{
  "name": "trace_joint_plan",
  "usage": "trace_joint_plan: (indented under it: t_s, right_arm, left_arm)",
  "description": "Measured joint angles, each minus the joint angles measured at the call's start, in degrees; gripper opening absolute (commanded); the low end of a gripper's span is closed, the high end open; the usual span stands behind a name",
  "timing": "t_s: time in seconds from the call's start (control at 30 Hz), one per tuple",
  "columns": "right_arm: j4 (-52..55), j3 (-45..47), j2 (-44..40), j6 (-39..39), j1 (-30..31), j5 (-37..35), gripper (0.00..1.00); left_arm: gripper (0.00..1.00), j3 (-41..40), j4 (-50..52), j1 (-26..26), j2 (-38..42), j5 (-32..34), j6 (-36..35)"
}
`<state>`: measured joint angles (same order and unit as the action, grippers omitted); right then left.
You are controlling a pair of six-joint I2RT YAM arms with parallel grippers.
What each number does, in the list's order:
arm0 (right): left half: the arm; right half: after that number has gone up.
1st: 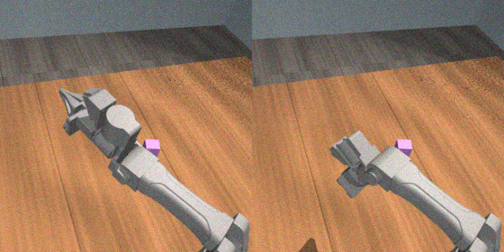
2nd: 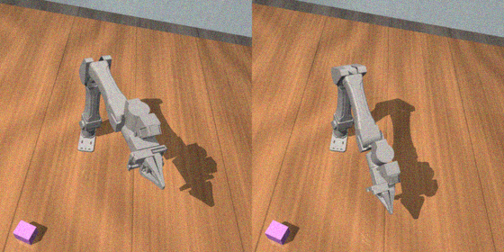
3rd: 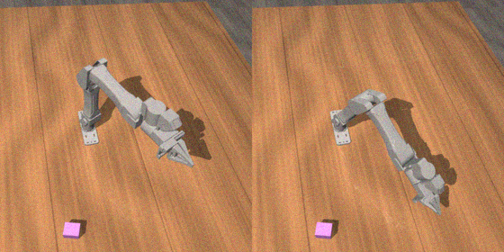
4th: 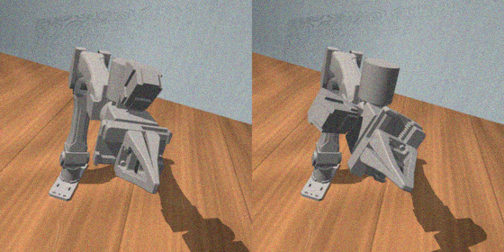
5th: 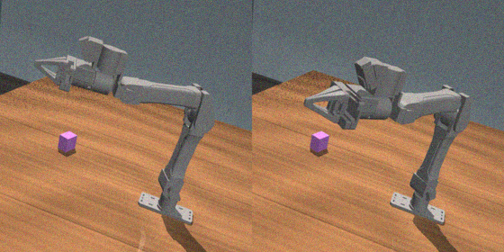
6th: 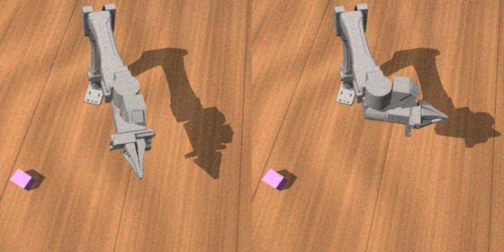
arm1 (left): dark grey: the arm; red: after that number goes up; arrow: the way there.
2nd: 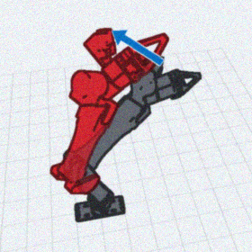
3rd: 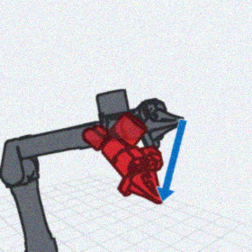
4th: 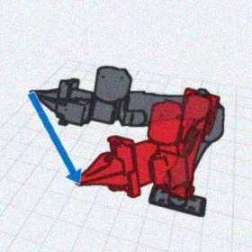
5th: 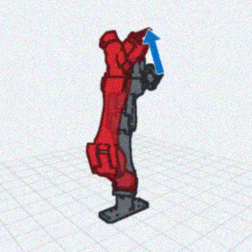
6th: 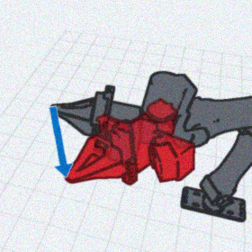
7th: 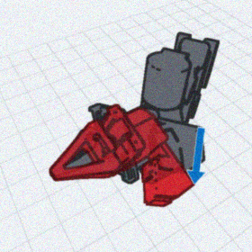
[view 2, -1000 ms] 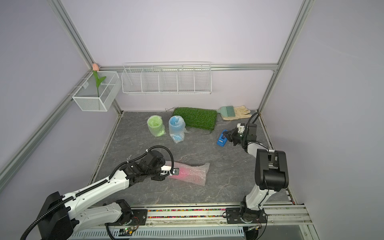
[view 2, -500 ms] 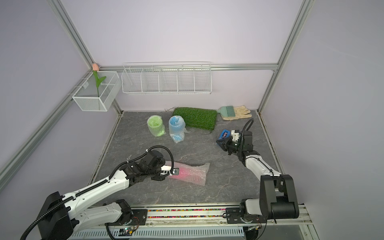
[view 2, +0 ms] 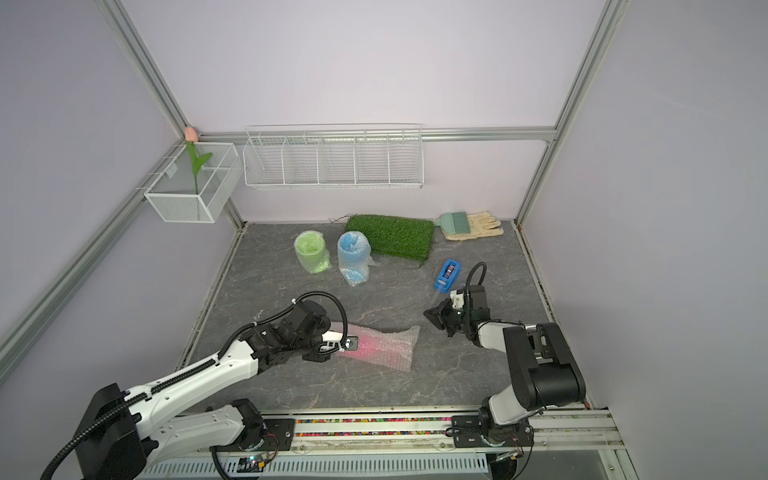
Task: Wrap wine glasses in bubble wrap
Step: Pull the tape from the tape cutter, then tear off the tape using the Tape Cutter.
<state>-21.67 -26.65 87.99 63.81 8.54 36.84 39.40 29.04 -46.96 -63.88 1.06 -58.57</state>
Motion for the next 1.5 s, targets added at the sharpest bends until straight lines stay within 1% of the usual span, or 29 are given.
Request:
trace_joint_plan:
  t_s: [0.17, 0.27, 0.37, 0.47, 0.53, 0.6, 0.7, 0.83, 0.97, 1.17, 1.33, 1.5]
  right_arm:
    - [-1.18, 4.13, -0.79, 1.09, 3.17, -0.26, 0.24]
    - [1.05, 5.51, -4.72, 1.79, 5.46, -1.07, 0.32]
    - [5.92, 5.60, -11.74, 1.51, 6.34, -1.77, 0.37]
    - [14.34, 3.96, -19.82, -0.57, 6.08, -3.52, 0.40]
    - [19.69, 1.51, -23.06, -2.93, 4.94, -4.63, 0.41]
    - [22.38, -1.01, -23.74, -5.25, 2.34, -4.81, 0.42]
    - [22.97, -3.74, -21.09, -9.20, -2.34, -4.90, 0.42]
    - [21.75, -7.15, -12.61, -14.19, -6.19, -5.05, 0.43]
    - [18.14, -9.57, -4.59, -16.39, -8.17, -4.28, 0.48]
    - [9.42, -13.53, 6.05, -16.33, -9.22, -2.91, 0.48]
    - [0.39, -14.12, 13.70, -13.38, -9.57, -0.66, 0.42]
    - [-5.99, -14.14, 17.09, -10.36, -9.60, 0.63, 0.30]
  left_arm:
    - [0.03, 0.00, 0.00, 0.00, 0.00, -0.02, 0.00]
    - [0.02, 0.00, 0.00, 0.00, 0.00, -0.02, 0.00]
    - [0.02, 0.00, 0.00, 0.00, -0.04, -0.02, 0.00]
    - [0.02, 0.00, 0.00, 0.00, -0.09, -0.04, 0.00]
    - [0.02, 0.00, -0.02, 0.00, -0.11, -0.04, 0.00]
    - [0.02, 0.00, -0.02, 0.00, -0.13, -0.07, -0.02]
    - [0.02, 0.00, -0.02, 0.00, -0.26, -0.28, -0.04]
    - [0.02, 0.00, -0.02, 0.00, -0.26, -0.50, -0.07]
    - [0.02, 0.00, -0.02, 0.00, -0.26, -0.70, -0.17]
    - [0.02, 0.00, -0.02, 0.00, -0.31, -1.09, -0.20]
    - [0.02, -0.02, -0.02, 0.00, -0.44, -1.11, -0.20]
    - [0.02, -0.04, -0.02, 0.00, -0.50, -1.14, -0.20]
